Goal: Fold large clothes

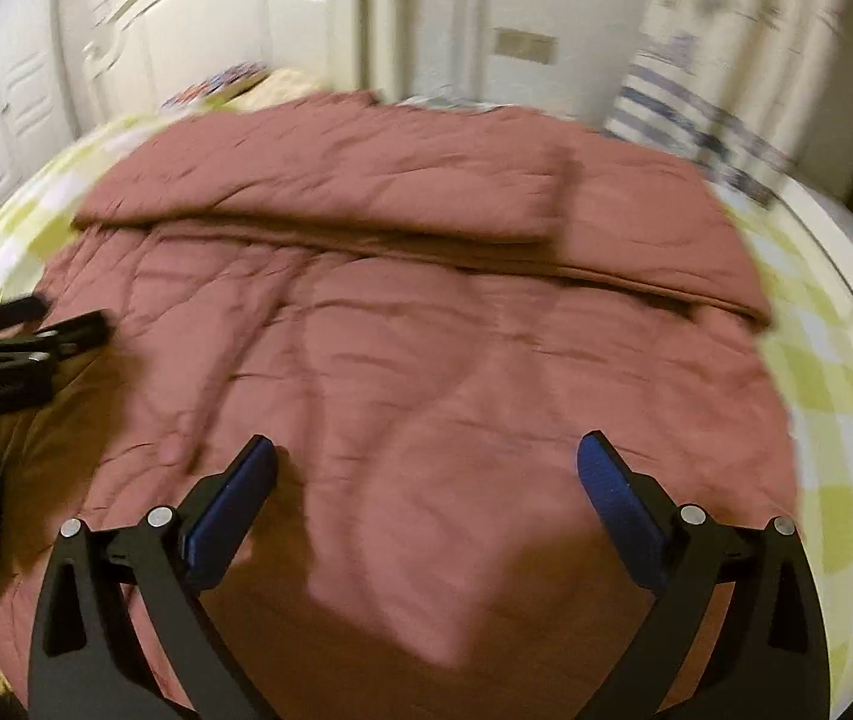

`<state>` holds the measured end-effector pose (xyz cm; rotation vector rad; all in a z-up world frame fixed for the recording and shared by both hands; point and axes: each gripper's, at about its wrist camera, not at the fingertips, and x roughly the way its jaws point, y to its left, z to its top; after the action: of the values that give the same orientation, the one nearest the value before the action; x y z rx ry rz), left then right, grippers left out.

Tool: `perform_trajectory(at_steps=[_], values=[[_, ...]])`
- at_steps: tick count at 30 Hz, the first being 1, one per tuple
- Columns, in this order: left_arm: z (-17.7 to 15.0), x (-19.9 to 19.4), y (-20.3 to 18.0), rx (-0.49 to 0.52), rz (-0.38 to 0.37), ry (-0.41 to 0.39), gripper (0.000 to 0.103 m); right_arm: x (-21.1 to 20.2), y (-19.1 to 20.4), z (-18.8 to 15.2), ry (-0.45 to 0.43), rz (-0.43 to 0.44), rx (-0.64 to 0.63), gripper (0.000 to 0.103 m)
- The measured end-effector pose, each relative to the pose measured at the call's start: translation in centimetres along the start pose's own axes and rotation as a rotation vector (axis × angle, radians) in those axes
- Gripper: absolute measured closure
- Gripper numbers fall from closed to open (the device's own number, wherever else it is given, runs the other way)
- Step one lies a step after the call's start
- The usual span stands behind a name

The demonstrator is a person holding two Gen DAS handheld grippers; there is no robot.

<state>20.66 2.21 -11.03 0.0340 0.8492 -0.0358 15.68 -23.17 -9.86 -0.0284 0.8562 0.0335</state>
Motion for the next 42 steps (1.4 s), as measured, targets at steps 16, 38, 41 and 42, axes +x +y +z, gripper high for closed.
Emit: perform_trajectory(at_steps=[16, 38, 41, 42], values=[[-1.2, -3.5, 2.5, -0.063, -0.006, -0.045, 0.002, -2.4, -3.3, -2.3, -0.030, 0.001, 0.074, 0.006], [-4.5, -2.9, 3.4, -0.032, -0.040, 0.036, 0.002, -2.7, -3.8, -5.2, 0.054, -0.019, 0.026, 0.005], [-4.3, -3.0, 4.5, -0.073, -0.088, 0.023, 0.002, -2.5, -6.0, -6.1, 0.040, 0.034, 0.101, 0.005], [-4.4, -3.0, 4.3, -0.058, -0.069, 0.027, 0.002, -2.5, -6.0, -6.1, 0.044, 0.027, 0.094, 0.005]])
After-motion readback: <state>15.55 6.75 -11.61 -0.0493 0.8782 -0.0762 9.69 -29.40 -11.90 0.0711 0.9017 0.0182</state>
